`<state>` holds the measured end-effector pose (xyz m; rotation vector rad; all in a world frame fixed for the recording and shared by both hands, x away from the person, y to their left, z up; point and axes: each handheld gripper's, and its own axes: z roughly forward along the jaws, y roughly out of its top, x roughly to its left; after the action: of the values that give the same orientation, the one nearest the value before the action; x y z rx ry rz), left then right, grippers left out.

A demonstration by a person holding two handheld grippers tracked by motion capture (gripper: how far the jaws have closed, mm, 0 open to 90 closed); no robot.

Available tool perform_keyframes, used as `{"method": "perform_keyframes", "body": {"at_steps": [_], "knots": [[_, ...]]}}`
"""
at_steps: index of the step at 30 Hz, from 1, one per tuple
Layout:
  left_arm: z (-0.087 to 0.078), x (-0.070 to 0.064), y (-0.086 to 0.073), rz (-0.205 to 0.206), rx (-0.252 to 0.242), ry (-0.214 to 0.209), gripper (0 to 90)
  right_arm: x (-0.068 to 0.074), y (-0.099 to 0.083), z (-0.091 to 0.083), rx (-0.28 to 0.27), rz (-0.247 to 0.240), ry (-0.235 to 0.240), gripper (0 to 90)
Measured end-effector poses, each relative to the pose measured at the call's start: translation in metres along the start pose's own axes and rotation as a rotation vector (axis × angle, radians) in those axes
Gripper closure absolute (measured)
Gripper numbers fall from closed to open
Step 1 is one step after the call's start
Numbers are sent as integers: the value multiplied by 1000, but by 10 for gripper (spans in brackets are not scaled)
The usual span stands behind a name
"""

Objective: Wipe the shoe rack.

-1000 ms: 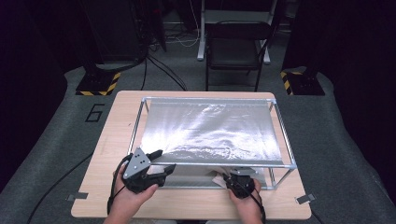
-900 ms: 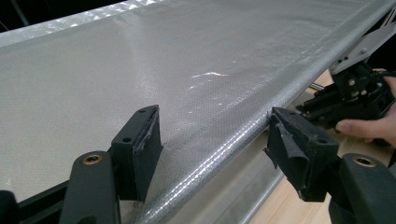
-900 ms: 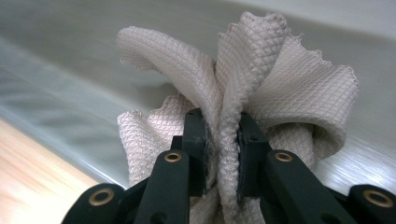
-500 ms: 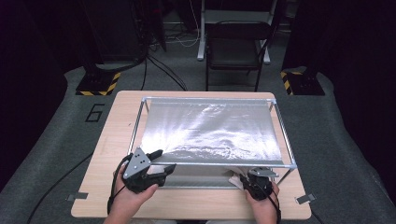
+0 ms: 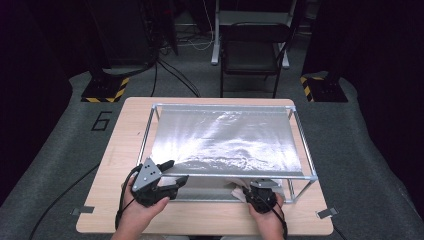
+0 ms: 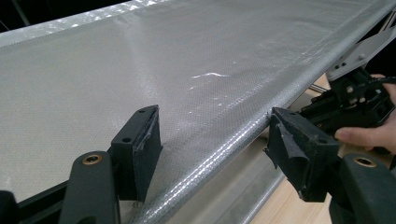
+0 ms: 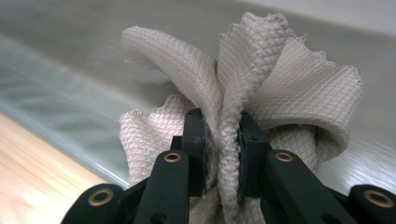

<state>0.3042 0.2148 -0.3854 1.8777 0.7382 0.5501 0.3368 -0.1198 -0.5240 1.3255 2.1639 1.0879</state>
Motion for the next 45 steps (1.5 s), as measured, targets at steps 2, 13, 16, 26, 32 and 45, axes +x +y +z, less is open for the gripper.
{"method": "perform_keyframes", "body": {"at_steps": [2,13,16,26,32,45], "knots": [[0,0,0,2,-2,2,350,12,2,7,2,32,24,773],[0,1,-1,6,-10,3,349,42,13,24,2,-21,80,771],[0,1,-2,5,-13,6,349,45,14,26,7,-38,91,767],[0,1,-2,4,-13,8,349,58,21,34,15,-81,98,768],[-1,2,-2,11,-11,1,351,47,16,27,7,-84,85,770],[0,1,-2,1,-15,3,350,17,5,9,8,3,45,768]]}}
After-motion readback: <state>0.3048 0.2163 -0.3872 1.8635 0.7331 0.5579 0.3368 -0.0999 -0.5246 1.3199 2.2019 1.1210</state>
